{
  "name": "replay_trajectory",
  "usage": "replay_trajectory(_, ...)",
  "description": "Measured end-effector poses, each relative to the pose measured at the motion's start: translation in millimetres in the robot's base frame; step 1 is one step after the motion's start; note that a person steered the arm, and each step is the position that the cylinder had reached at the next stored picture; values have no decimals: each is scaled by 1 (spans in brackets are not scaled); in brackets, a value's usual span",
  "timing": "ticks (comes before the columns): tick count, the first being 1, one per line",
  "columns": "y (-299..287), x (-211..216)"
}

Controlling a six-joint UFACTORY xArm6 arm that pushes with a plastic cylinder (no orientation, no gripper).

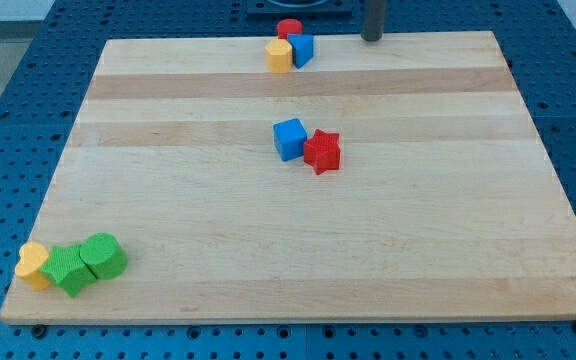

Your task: Slide the red circle slightly left

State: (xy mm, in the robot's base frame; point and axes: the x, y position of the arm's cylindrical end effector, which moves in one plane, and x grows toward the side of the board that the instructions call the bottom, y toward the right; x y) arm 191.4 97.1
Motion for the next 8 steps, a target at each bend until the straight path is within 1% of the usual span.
replay_trajectory(1, -36, 1)
replay_trajectory(2, -51, 1)
replay_trajectory(5, -67, 2)
replay_trajectory(8, -129, 2)
